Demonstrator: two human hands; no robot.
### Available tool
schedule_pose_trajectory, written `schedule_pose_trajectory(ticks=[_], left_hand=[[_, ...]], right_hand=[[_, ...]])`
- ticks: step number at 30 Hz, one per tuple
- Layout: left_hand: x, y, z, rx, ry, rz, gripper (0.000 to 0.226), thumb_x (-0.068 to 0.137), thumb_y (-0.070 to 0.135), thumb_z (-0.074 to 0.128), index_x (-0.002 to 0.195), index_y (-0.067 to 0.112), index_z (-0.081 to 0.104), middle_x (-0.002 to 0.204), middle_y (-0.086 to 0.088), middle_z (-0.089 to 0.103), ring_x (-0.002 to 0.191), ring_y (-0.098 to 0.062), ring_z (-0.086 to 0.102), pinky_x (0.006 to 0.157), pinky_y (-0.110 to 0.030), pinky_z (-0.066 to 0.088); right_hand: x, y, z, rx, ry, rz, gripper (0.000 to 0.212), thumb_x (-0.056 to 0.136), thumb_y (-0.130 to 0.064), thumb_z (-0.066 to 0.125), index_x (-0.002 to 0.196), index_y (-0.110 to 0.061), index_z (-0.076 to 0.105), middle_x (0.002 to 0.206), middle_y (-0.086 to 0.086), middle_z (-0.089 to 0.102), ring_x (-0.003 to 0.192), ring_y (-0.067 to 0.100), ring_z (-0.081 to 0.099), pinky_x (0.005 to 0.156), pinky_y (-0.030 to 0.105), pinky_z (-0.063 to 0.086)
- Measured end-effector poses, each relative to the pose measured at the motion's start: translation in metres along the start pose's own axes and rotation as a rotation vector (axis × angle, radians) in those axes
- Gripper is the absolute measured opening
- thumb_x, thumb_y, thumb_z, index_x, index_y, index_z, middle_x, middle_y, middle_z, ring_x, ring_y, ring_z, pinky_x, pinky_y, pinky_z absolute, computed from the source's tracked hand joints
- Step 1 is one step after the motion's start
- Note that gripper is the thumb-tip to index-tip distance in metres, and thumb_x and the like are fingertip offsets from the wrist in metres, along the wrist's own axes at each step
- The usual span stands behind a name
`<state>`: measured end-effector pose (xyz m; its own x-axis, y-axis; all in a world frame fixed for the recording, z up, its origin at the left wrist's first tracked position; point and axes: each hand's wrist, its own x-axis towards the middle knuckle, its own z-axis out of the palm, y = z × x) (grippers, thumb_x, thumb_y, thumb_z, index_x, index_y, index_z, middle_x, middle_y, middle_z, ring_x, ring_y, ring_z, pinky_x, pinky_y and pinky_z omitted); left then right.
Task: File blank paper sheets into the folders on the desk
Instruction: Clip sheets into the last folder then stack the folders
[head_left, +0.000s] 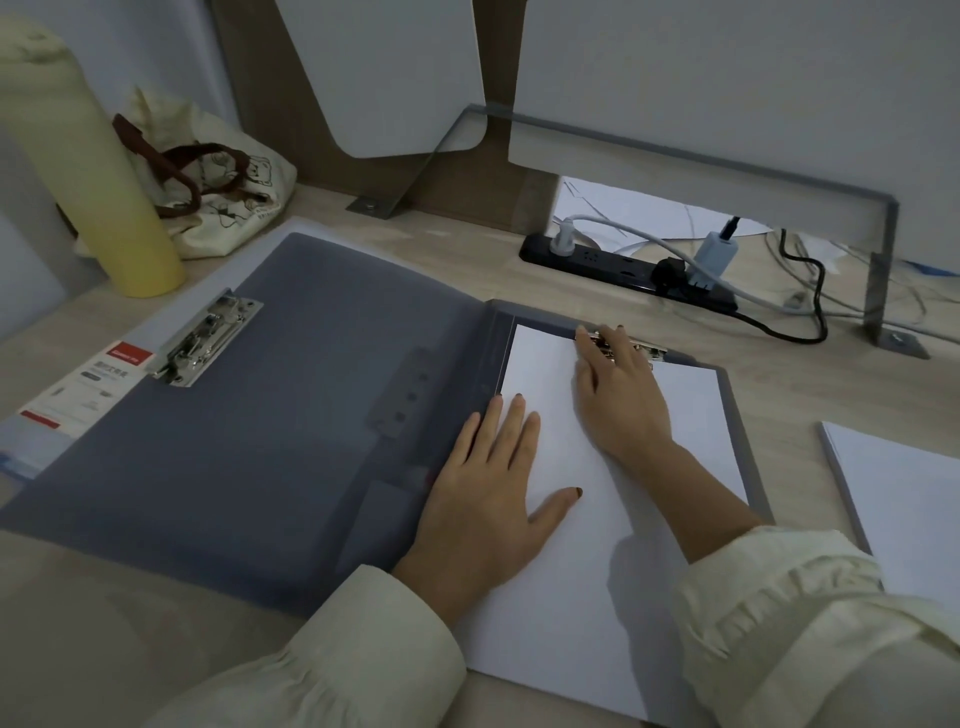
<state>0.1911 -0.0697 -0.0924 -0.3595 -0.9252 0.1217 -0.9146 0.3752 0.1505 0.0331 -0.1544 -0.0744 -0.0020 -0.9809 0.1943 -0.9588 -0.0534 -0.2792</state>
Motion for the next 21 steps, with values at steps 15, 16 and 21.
schedule_pose_trajectory(ticks=[15, 16, 21], left_hand=[[-0.006, 0.013, -0.029, 0.011, -0.190, -0.001, 0.070, 0.094, 0.053, -0.004, 0.150, 0.013, 0.012, 0.159, -0.005, 0.004, 0.147, -0.023, 0.004, 0.118, -0.037, 0.005], [-0.006, 0.016, -0.032, 0.008, -0.213, -0.019, 0.063, 0.098, 0.049, 0.004, 0.150, 0.015, 0.004, 0.159, -0.003, -0.004, 0.147, -0.023, -0.004, 0.118, -0.039, 0.000], [-0.011, 0.055, -0.051, 0.104, -0.255, 0.011, 0.055, 0.100, 0.037, 0.019, 0.149, 0.013, 0.012, 0.159, -0.008, -0.001, 0.146, -0.024, -0.011, 0.117, -0.047, -0.008]], right_hand=[[-0.040, 0.010, -0.051, 0.185, -0.172, 0.144, 0.043, 0.099, -0.026, 0.033, 0.142, -0.017, 0.037, 0.153, 0.008, 0.026, 0.139, 0.024, 0.027, 0.111, 0.032, 0.022], [-0.049, 0.019, -0.059, 0.191, -0.169, 0.171, 0.043, 0.099, -0.026, 0.034, 0.141, -0.017, 0.039, 0.153, 0.009, 0.026, 0.140, 0.024, 0.026, 0.111, 0.032, 0.021], [-0.100, 0.089, -0.099, 0.207, -0.083, 0.345, 0.040, 0.097, -0.022, 0.042, 0.135, -0.012, 0.047, 0.146, 0.015, 0.036, 0.133, 0.029, 0.036, 0.109, 0.034, 0.027]])
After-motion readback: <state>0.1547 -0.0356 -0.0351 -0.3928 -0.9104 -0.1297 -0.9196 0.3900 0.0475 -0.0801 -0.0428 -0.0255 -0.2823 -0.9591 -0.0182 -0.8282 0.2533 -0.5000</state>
